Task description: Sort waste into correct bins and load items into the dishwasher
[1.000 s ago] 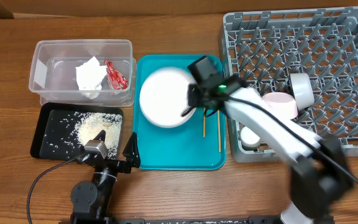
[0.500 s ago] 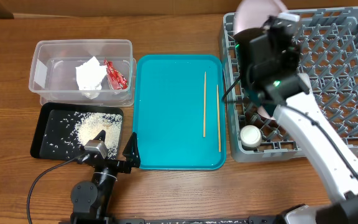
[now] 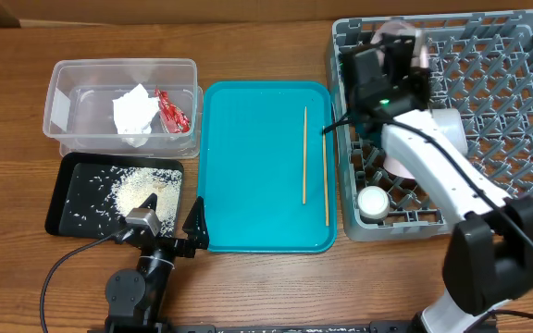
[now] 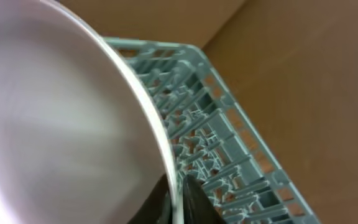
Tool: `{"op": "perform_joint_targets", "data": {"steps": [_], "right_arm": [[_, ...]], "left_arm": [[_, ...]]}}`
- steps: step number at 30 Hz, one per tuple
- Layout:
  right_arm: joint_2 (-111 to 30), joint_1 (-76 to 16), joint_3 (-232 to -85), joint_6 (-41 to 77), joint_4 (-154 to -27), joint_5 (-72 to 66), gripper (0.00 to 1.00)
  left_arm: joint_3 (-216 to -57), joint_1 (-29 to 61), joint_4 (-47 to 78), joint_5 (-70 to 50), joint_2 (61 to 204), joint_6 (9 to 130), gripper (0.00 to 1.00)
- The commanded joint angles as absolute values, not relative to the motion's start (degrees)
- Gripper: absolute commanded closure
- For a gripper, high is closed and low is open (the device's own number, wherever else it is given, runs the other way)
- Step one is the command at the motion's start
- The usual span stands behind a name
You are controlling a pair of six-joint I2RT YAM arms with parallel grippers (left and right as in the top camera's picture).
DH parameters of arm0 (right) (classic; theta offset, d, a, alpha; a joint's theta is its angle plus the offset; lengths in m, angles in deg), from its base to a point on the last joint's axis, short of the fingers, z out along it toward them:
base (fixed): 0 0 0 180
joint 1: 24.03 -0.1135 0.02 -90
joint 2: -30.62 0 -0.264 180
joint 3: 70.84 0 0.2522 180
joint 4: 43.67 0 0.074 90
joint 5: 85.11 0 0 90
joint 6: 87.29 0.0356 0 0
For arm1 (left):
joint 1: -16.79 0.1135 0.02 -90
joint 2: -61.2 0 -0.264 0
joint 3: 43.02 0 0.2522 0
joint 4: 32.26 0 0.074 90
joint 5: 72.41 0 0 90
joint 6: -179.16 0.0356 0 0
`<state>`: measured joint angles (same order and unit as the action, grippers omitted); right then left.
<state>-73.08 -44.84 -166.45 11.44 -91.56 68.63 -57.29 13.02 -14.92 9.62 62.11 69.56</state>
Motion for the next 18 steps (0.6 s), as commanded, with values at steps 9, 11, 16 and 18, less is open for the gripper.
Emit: {"op": "perform_joint_targets", "data": {"steps": [9, 11, 16, 18], "right_arm": [[-67.6, -57.6, -168.4, 9.6, -98.6, 54.8, 0.25], [-66.3, -60.0, -168.4, 10.0, -99.7, 41.3, 0.25], [-67.6, -62.2, -167.9, 15.2, -100.7, 9.1, 0.32], [-70.2, -62.2, -166.3, 19.0, -100.7, 6.9, 0.38]], "left_arm": [[-57.1, 12.5, -14.9, 9.2, 61.6, 69.0, 0.0], [-57.1, 12.5, -14.9, 9.2, 61.6, 69.0, 0.0], [-57.1, 12.5, -14.9, 9.2, 61.6, 69.0, 0.0], [-57.1, 12.5, -14.9, 9.2, 61.6, 69.0, 0.0]]}}
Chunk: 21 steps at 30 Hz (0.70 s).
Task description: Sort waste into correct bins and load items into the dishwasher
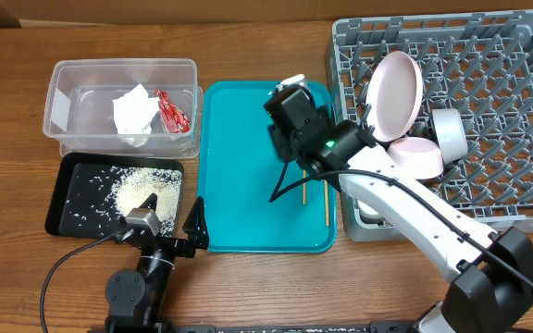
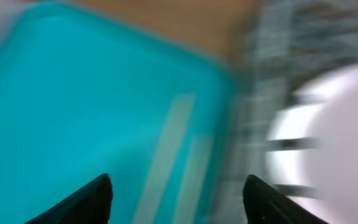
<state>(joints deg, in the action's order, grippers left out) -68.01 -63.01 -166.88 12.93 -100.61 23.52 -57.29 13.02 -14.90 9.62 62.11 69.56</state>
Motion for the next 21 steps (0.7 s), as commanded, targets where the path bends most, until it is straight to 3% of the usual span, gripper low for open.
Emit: {"op": "perform_joint_targets", "data": {"steps": [1, 6, 10, 14, 18, 21], "right_arm": [[-71.6, -62.1, -165.7, 20.1, -100.6, 7.8, 0.39], [-79.7, -60.8, -164.9, 22.5, -100.4, 13.3, 0.41], [-84.9, -58.9, -164.9, 23.0, -100.5, 13.8, 0.51], [-87.2, -57.6, -164.9, 26.1, -101.3, 11.8, 0.66], [-87.0, -57.6, -165.0, 26.1, -103.2, 6.8, 0.96], [-86.0, -58.4, -166.0, 26.1, -105.9, 6.7, 0.96]], "left_arm": [[-57.1, 12.5, -14.9, 9.2, 61.6, 69.0, 0.0], [-57.1, 12.5, -14.9, 9.2, 61.6, 69.0, 0.0], [-57.1, 12.5, -14.9, 9.2, 61.6, 69.0, 0.0], [-57.1, 12.5, -14.9, 9.2, 61.6, 69.0, 0.0], [-57.1, 12.5, -14.9, 9.2, 61.6, 69.0, 0.0], [-57.1, 12.5, -14.9, 9.2, 61.6, 69.0, 0.0]]}}
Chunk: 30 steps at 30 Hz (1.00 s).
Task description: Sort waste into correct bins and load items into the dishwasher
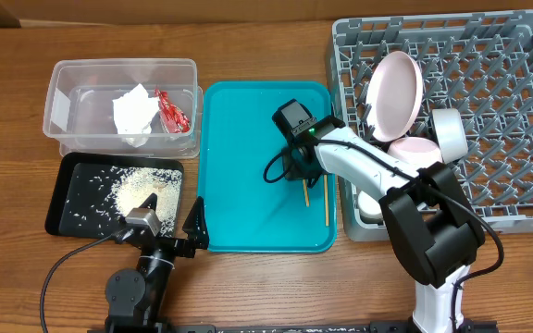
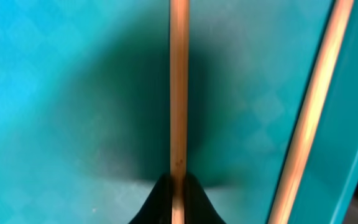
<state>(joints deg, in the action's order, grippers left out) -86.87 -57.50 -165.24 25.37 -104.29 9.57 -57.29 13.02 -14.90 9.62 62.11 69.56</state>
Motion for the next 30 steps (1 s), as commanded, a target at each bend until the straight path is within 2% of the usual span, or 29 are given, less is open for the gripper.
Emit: {"op": "perform_joint_targets", "data": {"steps": [1, 7, 13, 17, 24, 28, 30], "right_arm": [[-85.2, -58.5, -166.7, 25.8, -106.8, 6.7, 0.96], [-75.6, -58.5, -172.0, 24.8, -110.5, 14.4, 0.96], [-65.8, -53.2, -174.2, 22.7, -108.6, 28.3, 0.96], [-65.9, -48.3, -174.1, 11.7, -106.5, 24.2, 0.96], [-73.4, -44.2, -173.6, 9.3, -108.4, 22.6, 0.94], [-73.5, -44.9, -173.9, 8.5, -110.1, 22.8, 0.6], [-72.4, -45.8, -174.8, 9.4, -111.6, 22.8, 0.5]], "left_arm": [[-57.1, 12.5, -14.9, 9.2, 61.6, 69.0, 0.0], [-57.1, 12.5, -14.9, 9.2, 61.6, 69.0, 0.0], [-57.1, 12.5, -14.9, 9.2, 61.6, 69.0, 0.0], [-57.1, 12.5, -14.9, 9.2, 61.6, 69.0, 0.0], [-57.1, 12.5, -14.9, 9.2, 61.6, 69.0, 0.0], [-57.1, 12.5, -14.9, 9.2, 61.6, 69.0, 0.0], [-57.1, 12.5, -14.9, 9.2, 61.6, 69.0, 0.0]]}}
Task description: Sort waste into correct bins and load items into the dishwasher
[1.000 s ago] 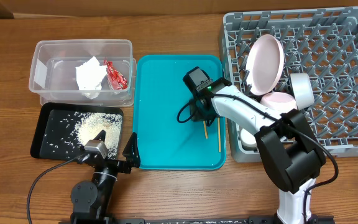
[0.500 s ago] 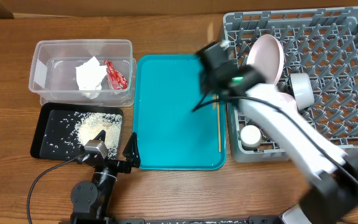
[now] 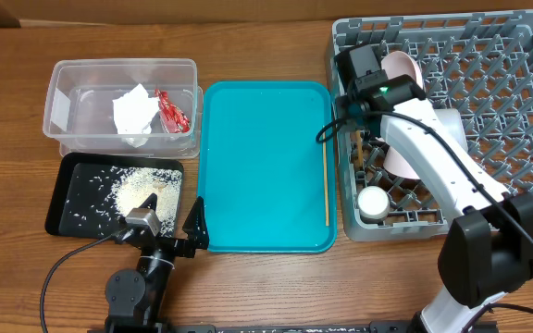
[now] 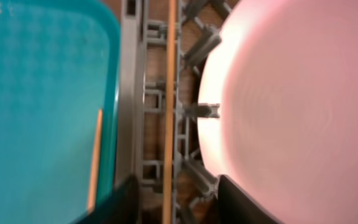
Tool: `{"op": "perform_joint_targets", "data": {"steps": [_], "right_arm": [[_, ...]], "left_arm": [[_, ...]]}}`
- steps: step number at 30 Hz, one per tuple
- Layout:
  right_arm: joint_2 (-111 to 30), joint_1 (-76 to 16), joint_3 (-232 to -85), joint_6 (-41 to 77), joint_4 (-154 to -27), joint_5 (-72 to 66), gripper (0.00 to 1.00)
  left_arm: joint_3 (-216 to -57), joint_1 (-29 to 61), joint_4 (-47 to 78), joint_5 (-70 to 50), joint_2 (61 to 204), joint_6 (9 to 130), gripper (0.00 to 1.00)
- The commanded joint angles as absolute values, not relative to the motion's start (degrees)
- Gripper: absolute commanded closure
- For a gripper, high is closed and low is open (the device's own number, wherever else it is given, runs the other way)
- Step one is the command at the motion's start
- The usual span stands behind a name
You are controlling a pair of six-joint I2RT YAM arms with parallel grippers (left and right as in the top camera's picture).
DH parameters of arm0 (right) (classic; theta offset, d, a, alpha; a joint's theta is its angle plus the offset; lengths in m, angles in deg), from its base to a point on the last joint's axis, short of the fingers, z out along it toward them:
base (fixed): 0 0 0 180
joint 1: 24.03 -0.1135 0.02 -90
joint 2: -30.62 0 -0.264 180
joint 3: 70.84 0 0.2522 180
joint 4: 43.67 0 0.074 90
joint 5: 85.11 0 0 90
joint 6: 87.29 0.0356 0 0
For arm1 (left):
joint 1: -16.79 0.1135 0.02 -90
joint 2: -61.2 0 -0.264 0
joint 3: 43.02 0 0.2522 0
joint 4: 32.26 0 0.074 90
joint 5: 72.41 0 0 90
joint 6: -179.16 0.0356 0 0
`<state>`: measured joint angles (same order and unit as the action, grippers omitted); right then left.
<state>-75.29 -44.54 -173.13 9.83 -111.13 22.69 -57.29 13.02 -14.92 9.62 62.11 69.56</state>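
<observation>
My right gripper (image 4: 176, 200) hovers open over the left edge of the grey dishwasher rack (image 3: 526, 55). A wooden chopstick (image 4: 168, 93) lies between the spread fingers on the rack's grid, touching neither finger. Beside it the pink plate (image 4: 291, 112) stands on edge in the rack. A second chopstick (image 3: 326, 185) lies along the right side of the teal tray (image 3: 248, 166). My left gripper (image 3: 196, 224) rests at the table's front edge beside the tray, open with nothing in it.
The rack also holds a pink bowl (image 3: 401, 157), a white cup (image 3: 448, 126) and a small white cup (image 3: 373, 202). A clear bin (image 3: 63, 79) holds crumpled paper and a red wrapper. A black tray (image 3: 72, 199) carries scattered rice.
My right gripper was shut on one chopstick on the teal tray. Now it stands open over the rack's left edge, and that chopstick lies in the rack. One chopstick stays on the tray.
At first my right gripper was shut on the pink plate's rim at the rack. Then it was open over the tray, with the plate left standing in the rack. After that it gripped a chopstick on the tray, and now that chopstick lies released in the rack.
</observation>
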Motion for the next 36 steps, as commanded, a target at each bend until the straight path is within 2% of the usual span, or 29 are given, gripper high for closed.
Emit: {"op": "perform_joint_targets", "data": {"steps": [1, 3, 5, 11, 14, 17, 24, 27, 36], "right_arm": [[-71.7, -46.4, -175.1, 10.7, -112.3, 22.7, 0.49], [-70.1, -48.1, -175.3, 12.2, -113.9, 19.8, 0.48], [-68.8, -50.4, -175.3, 12.4, -115.9, 13.7, 0.37], [-70.3, -58.5, -172.5, 18.2, -117.2, 11.1, 0.42], [-72.5, -61.5, -169.0, 22.6, -115.3, 16.2, 0.43], [-75.2, -63.1, -163.8, 29.3, -110.9, 28.0, 0.43], [-78.7, -61.4, -158.3, 29.6, -103.8, 29.0, 0.43], [-80.3, -60.6, -157.0, 29.4, -102.4, 27.9, 0.51], [-85.2, -60.2, -156.9, 26.2, -102.8, 24.5, 0.66]], "left_arm": [[-57.1, 12.5, -14.9, 9.2, 61.6, 69.0, 0.0], [-57.1, 12.5, -14.9, 9.2, 61.6, 69.0, 0.0], [-57.1, 12.5, -14.9, 9.2, 61.6, 69.0, 0.0], [-57.1, 12.5, -14.9, 9.2, 61.6, 69.0, 0.0], [-57.1, 12.5, -14.9, 9.2, 61.6, 69.0, 0.0], [-57.1, 12.5, -14.9, 9.2, 61.6, 69.0, 0.0], [-57.1, 12.5, -14.9, 9.2, 61.6, 69.0, 0.0], [-57.1, 12.5, -14.9, 9.2, 61.6, 69.0, 0.0], [-57.1, 12.5, -14.9, 9.2, 61.6, 69.0, 0.0]]}}
